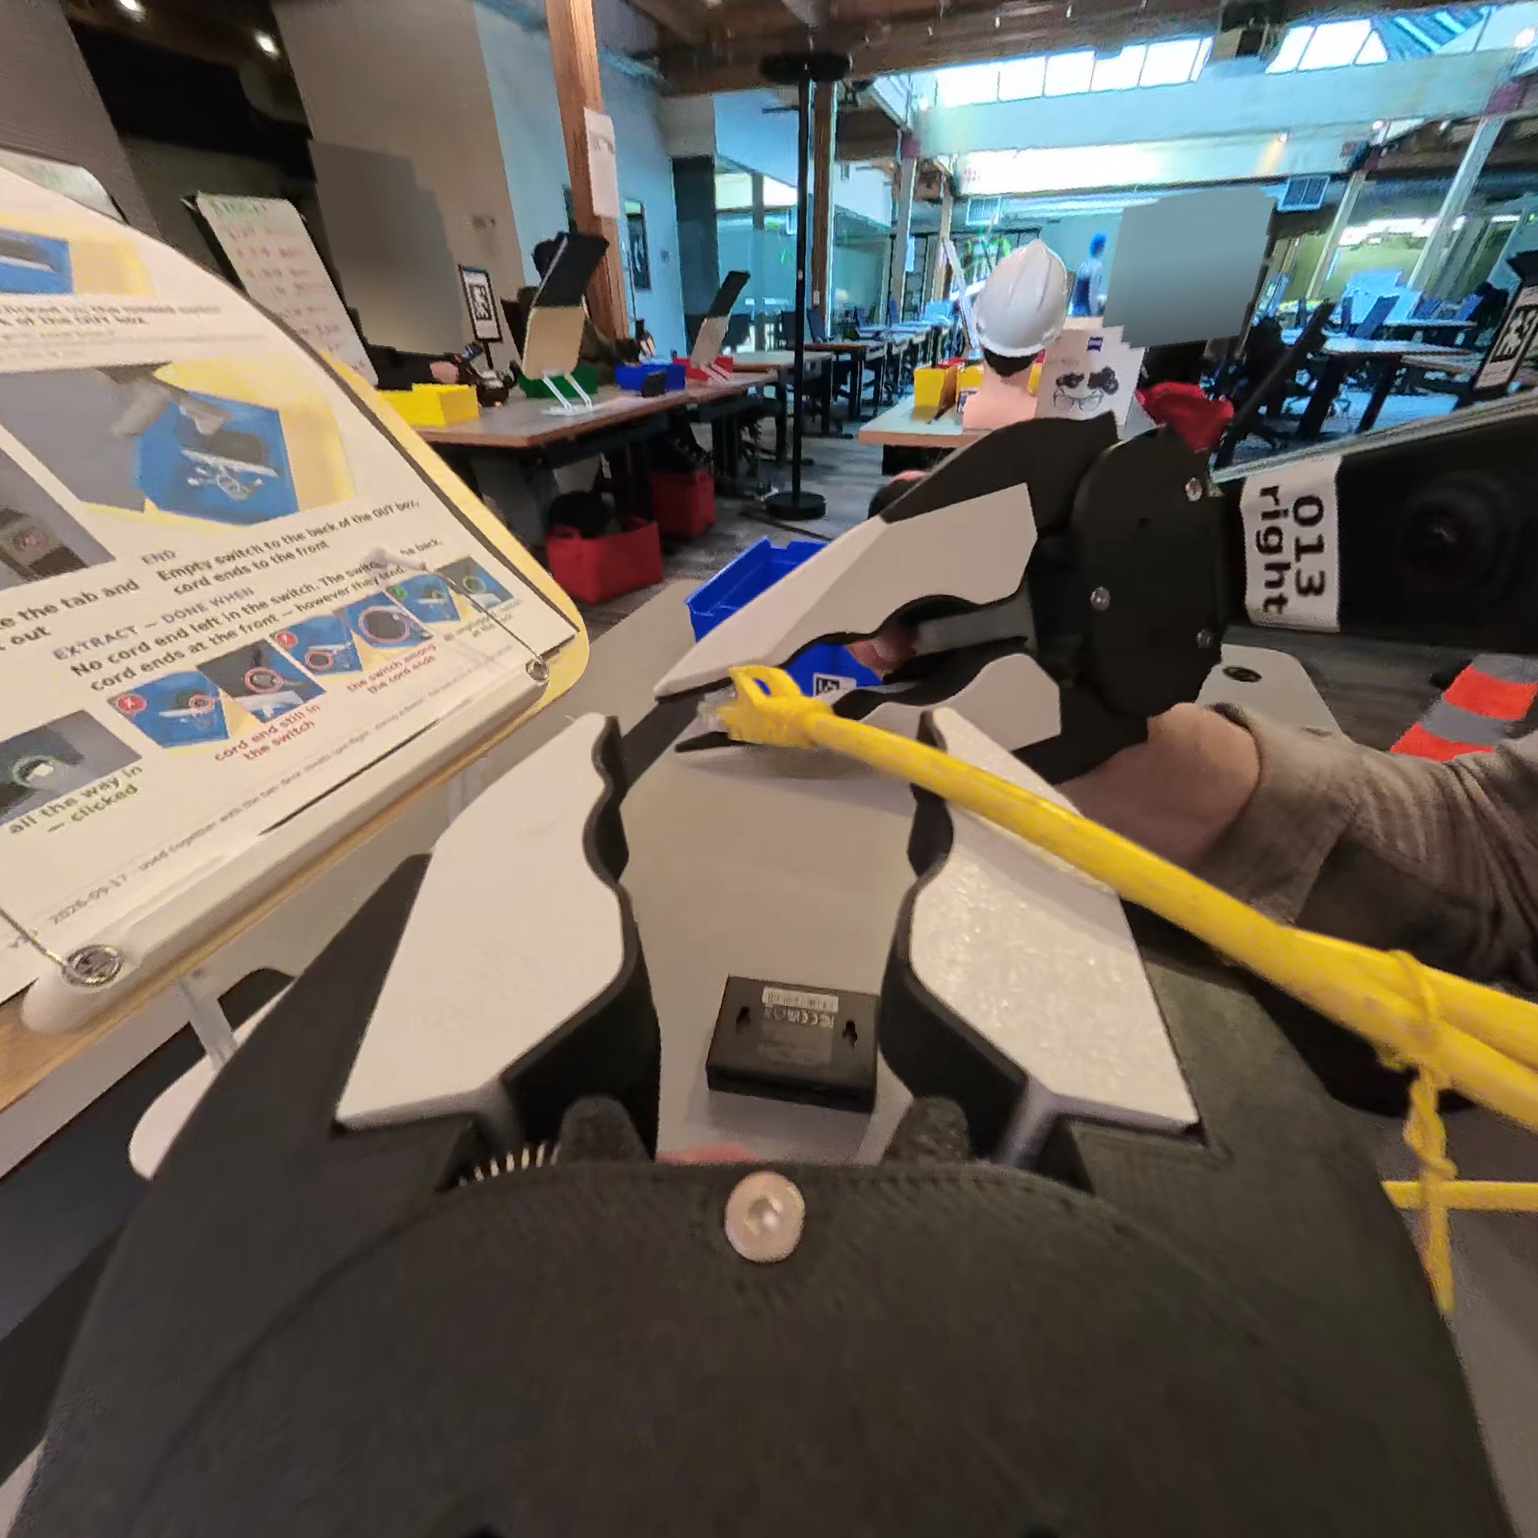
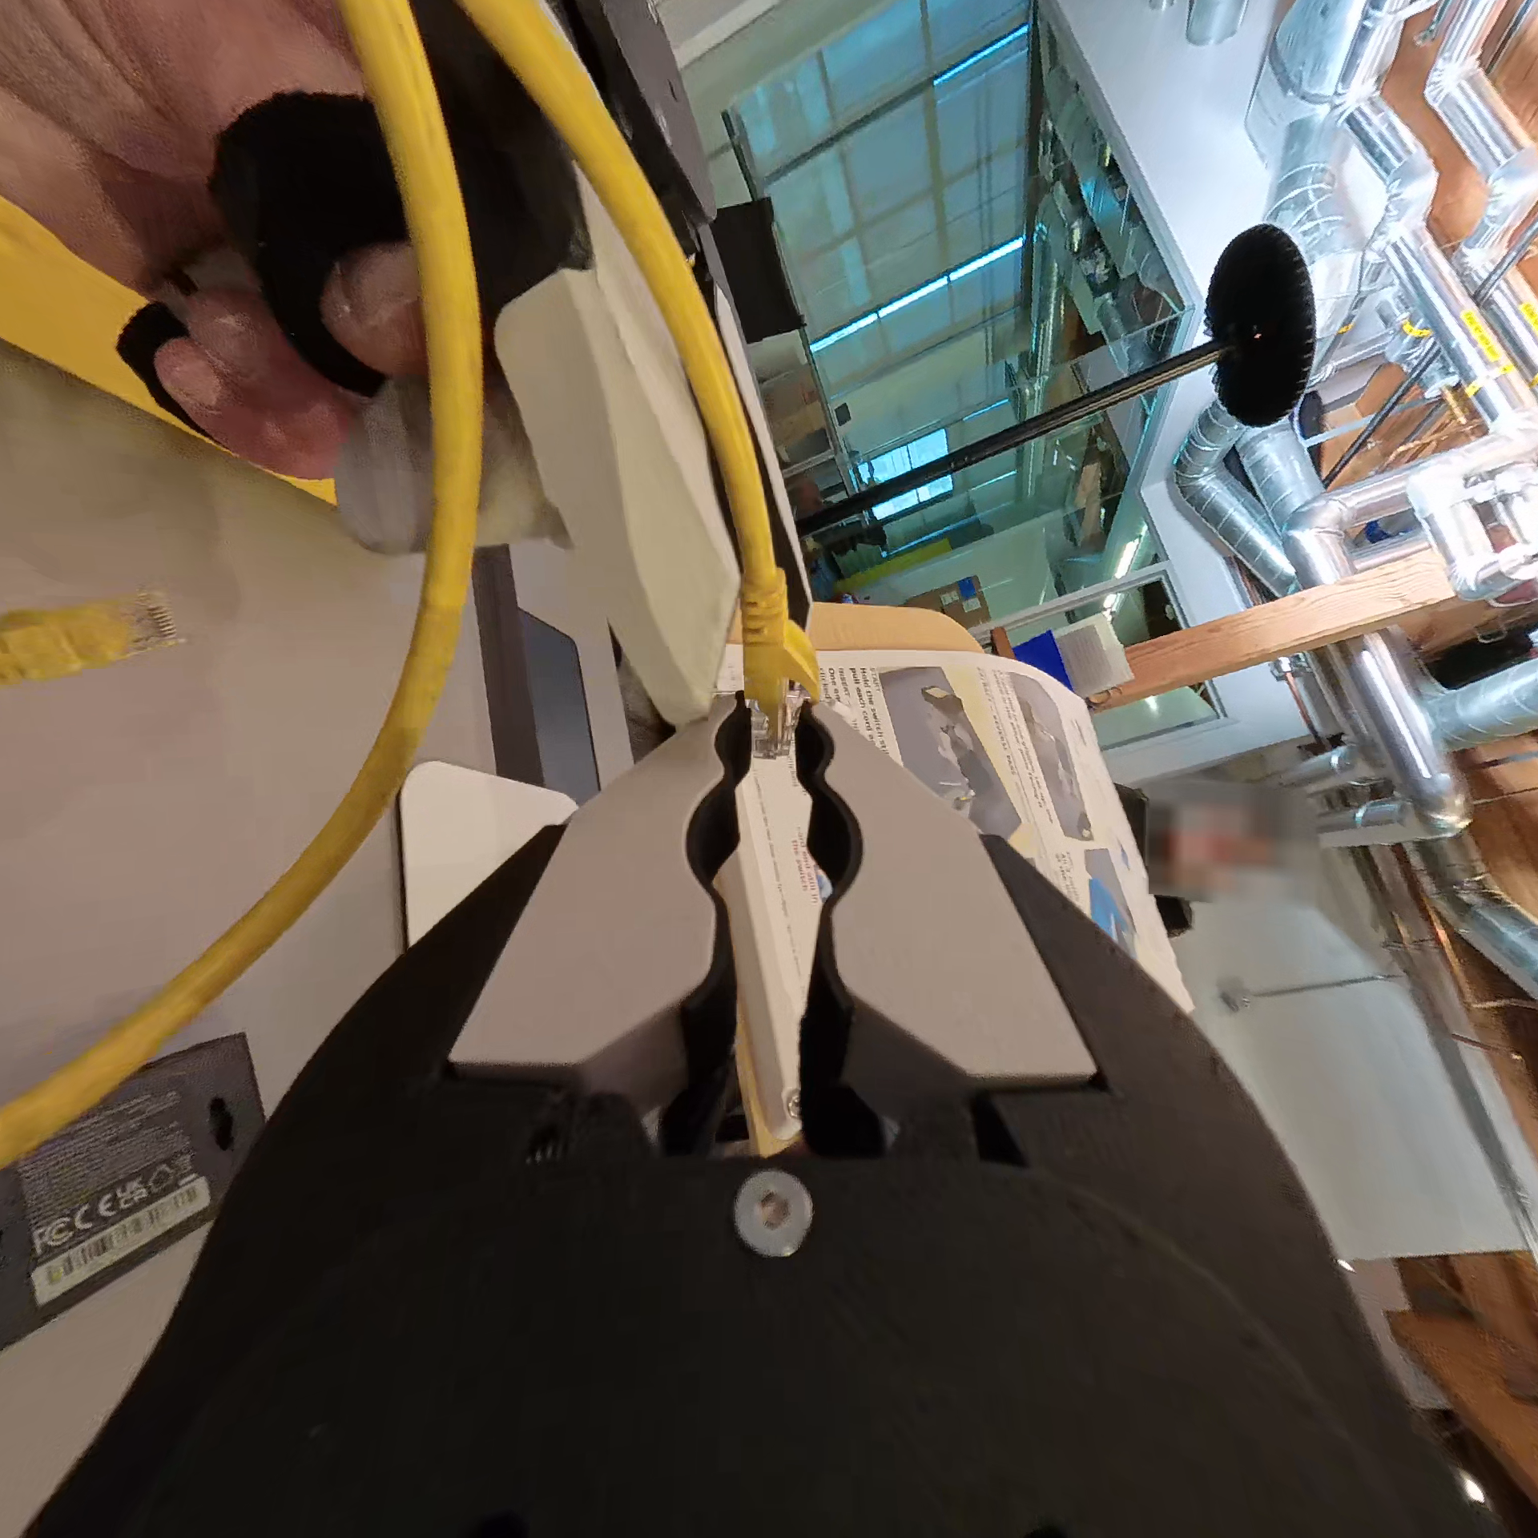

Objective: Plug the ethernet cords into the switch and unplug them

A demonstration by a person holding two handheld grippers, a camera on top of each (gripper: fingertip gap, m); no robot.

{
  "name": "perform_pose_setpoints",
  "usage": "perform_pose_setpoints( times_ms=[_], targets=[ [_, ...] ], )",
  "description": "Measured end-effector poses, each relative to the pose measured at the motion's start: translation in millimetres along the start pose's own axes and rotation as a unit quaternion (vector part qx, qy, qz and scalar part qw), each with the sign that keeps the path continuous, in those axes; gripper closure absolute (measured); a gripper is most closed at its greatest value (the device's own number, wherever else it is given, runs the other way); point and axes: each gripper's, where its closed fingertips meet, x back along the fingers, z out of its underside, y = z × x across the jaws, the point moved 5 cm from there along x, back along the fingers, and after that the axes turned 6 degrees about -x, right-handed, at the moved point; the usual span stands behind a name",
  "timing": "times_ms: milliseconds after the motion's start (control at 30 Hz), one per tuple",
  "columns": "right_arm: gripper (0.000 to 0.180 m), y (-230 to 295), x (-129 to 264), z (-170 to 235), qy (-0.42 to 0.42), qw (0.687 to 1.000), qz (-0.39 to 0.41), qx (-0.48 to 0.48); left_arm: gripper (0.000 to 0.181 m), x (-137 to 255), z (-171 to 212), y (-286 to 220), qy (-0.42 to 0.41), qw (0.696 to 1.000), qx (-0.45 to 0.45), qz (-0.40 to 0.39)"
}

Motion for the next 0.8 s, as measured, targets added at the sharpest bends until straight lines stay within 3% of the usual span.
perform_pose_setpoints(
  times_ms=[133, 367, 800],
  targets=[
    [0.172, -3, 2, -3, 0.009, 1.0, 0.015, 0.016, 0.147, -4, -2, -4, -0.026, 1.0, -0.004, -0.017],
    [0.172, -8, 8, -10, 0.017, 0.998, 0.037, 0.042, 0.165, 2, -9, -3, -0.067, 0.997, 0.013, -0.025],
    [0.173, -6, 13, -15, 0.067, 0.991, 0.029, 0.114, 0.167, 3, -11, -7, -0.067, 0.998, -0.007, -0.02]
  ],
)
